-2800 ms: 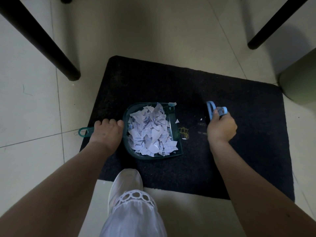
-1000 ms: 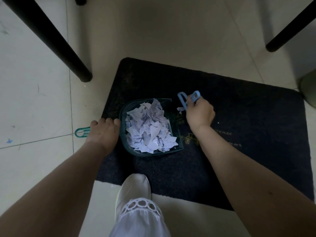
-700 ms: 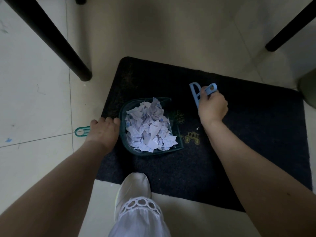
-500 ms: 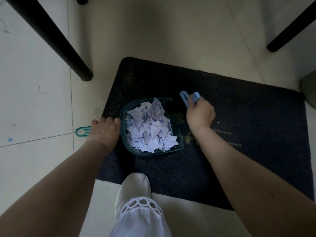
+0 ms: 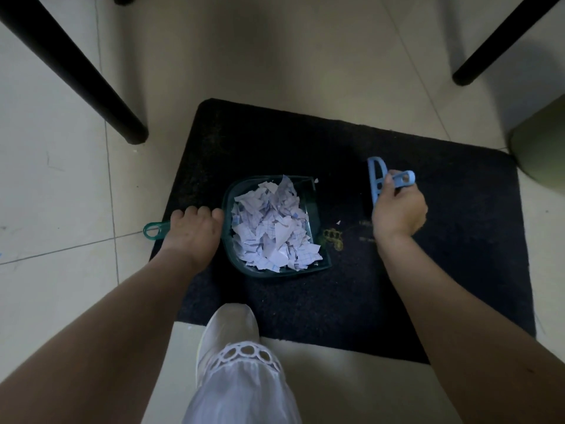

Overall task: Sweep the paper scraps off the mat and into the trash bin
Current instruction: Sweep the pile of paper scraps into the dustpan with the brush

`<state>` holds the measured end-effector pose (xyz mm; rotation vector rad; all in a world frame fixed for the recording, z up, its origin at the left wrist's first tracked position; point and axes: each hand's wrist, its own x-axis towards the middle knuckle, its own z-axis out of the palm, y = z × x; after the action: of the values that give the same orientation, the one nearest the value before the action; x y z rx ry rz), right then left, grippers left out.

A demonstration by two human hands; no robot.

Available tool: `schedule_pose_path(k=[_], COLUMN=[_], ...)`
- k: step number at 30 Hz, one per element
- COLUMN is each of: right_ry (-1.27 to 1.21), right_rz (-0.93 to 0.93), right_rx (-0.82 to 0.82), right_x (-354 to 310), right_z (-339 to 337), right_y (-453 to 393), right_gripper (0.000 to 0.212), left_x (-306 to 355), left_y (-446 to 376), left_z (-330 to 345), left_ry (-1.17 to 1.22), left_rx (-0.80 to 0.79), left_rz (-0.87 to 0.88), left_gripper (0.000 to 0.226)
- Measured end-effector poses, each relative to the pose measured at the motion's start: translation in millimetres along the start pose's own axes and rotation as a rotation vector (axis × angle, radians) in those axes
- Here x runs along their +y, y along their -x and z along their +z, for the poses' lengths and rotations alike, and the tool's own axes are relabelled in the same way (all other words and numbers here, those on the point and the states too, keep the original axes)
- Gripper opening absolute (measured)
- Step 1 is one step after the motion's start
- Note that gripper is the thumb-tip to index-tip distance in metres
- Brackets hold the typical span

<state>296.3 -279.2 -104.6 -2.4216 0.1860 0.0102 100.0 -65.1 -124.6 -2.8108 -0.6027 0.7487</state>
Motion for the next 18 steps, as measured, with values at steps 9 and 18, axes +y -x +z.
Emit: schedule_pose_path(k=[9, 18], right_ry=[-0.071, -0.175], right_rz=[-0.071, 0.058], right_rx=[-0.291, -0.065], right_x=[12, 9], right_z=[16, 3], right_y=[40, 14], right_gripper=[0.024, 0.022], left_x=[4, 4], left_y=[0, 0], left_z=[-1, 0], left_ry=[-0.021, -0.023], left_rx=[-0.013, -0.002], left_rz=[-0.025, -0.029], left_gripper=[0.029, 0.029])
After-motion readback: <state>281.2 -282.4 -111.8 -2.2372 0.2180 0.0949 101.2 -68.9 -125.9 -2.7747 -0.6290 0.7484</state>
